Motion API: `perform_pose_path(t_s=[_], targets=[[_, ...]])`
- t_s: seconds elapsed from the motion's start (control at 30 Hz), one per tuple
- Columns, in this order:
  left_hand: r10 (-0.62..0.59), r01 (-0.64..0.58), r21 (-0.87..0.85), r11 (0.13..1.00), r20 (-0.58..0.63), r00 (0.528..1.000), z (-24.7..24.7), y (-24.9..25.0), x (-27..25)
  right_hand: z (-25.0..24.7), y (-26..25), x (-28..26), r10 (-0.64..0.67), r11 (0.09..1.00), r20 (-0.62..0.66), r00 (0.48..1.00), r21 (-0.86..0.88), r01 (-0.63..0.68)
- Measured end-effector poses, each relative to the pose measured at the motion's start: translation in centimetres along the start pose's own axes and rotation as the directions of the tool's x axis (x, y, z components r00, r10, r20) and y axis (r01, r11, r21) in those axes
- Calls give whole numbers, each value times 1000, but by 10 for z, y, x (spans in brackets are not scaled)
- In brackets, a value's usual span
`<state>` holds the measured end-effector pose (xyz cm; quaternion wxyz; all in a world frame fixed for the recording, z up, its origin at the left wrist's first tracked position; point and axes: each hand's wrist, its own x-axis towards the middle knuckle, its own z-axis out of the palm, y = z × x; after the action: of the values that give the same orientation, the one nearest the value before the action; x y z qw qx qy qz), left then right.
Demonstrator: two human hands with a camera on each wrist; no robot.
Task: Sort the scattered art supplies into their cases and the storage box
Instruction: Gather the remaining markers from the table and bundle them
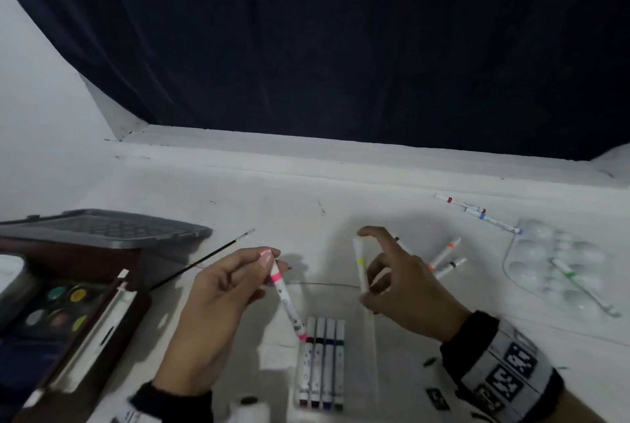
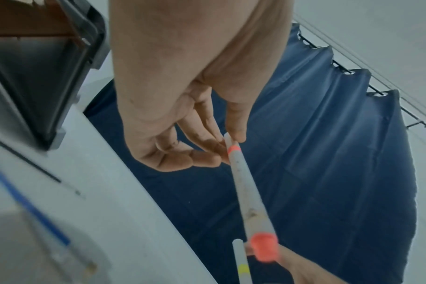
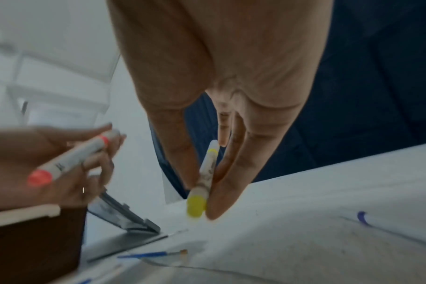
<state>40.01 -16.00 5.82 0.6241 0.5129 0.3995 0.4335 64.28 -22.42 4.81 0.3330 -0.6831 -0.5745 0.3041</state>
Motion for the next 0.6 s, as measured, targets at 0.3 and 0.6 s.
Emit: perform_pose_path(t_s=[0.3,0.6], targets=[[-121,6,379,925,281,952,44,-31,-20,23,24,-68,157,964,181,971,183,-190],[-100,-229,752,618,364,926,56,-58,-4,25,27,-66,168,981,200,965,59,-183]])
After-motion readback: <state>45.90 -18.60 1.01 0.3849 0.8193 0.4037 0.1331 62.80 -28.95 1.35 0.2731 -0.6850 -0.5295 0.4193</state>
